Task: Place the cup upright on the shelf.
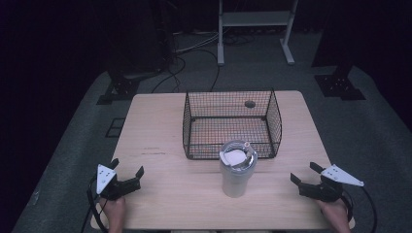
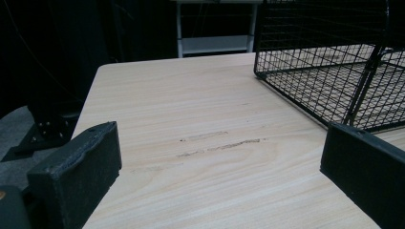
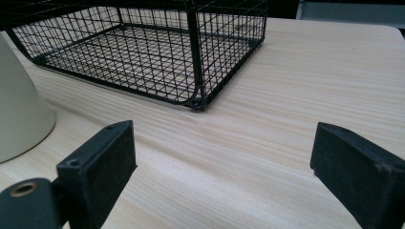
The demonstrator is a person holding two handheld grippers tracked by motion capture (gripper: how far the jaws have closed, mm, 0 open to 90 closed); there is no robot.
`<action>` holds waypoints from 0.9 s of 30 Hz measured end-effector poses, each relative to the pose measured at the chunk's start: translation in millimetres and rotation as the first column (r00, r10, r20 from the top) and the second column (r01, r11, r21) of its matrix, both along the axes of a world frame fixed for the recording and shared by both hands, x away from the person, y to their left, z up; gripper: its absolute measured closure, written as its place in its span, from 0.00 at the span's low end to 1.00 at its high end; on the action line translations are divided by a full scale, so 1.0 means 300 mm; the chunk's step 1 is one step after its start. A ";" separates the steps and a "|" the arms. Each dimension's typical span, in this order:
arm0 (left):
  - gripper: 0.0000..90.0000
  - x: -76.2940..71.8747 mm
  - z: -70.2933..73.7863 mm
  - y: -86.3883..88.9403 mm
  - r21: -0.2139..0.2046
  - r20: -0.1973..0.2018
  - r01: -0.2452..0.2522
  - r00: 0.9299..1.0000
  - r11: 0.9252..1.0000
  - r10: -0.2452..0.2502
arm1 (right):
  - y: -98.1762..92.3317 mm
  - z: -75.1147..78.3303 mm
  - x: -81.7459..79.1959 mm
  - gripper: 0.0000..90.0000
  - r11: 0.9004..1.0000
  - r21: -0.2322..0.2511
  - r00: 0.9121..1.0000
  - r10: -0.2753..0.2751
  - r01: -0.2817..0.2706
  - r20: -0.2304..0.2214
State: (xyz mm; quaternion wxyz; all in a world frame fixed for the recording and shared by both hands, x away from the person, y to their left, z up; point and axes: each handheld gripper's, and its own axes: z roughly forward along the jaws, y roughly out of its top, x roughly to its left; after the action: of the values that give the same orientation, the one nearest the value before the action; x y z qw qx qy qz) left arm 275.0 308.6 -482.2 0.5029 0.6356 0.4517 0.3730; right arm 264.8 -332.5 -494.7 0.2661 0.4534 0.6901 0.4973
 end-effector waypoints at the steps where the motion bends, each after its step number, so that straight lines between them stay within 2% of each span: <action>1: 0.00 0.000 0.000 0.000 -0.001 0.000 0.000 1.000 1.000 0.000 | 0.001 0.001 -0.001 0.08 1.000 0.001 1.000 0.000 0.000 0.002; 7: 0.00 -0.003 0.000 0.000 -0.006 0.003 0.011 1.000 1.000 -0.011 | 0.013 0.020 -0.011 0.08 1.000 -0.003 1.000 0.014 -0.014 0.011; 11: 0.00 -0.003 0.000 -0.001 -0.007 0.006 0.019 1.000 1.000 -0.019 | 0.026 0.044 -0.011 0.08 0.999 -0.021 0.999 0.038 -0.038 0.017; 14: 0.00 -0.003 -0.001 -0.004 -0.003 0.009 0.019 1.000 1.000 -0.019 | 0.035 0.061 -0.017 0.08 0.998 -0.015 0.998 0.057 -0.057 0.025; 27: 0.00 -0.004 -0.001 -0.004 0.000 0.011 0.021 1.000 1.000 -0.021 | 0.085 0.106 -0.047 0.08 0.991 -0.067 0.992 0.118 -0.115 0.042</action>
State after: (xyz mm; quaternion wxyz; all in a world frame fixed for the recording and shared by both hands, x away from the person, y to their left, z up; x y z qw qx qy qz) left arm 273.7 307.4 -482.6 0.5092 0.6382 0.4422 0.3714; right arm 250.6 -306.9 -463.0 0.2667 0.3920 0.7248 0.4998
